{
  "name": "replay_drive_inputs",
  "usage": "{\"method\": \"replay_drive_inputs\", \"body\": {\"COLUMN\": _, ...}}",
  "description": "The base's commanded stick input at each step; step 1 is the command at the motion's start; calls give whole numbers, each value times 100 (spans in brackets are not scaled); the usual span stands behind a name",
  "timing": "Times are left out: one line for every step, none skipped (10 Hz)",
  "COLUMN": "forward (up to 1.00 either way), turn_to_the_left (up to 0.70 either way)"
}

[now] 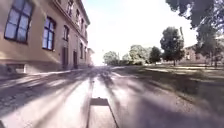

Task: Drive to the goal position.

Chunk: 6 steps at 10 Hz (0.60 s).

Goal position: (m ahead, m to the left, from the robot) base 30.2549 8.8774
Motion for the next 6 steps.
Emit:
{"method": "replay_drive_inputs", "body": {"forward": 70, "turn_to_the_left": 2}}
{"method": "replay_drive_inputs", "body": {"forward": 70, "turn_to_the_left": 0}}
{"method": "replay_drive_inputs", "body": {"forward": 70, "turn_to_the_left": 0}}
{"method": "replay_drive_inputs", "body": {"forward": 70, "turn_to_the_left": 0}}
{"method": "replay_drive_inputs", "body": {"forward": 70, "turn_to_the_left": 0}}
{"method": "replay_drive_inputs", "body": {"forward": 70, "turn_to_the_left": 0}}
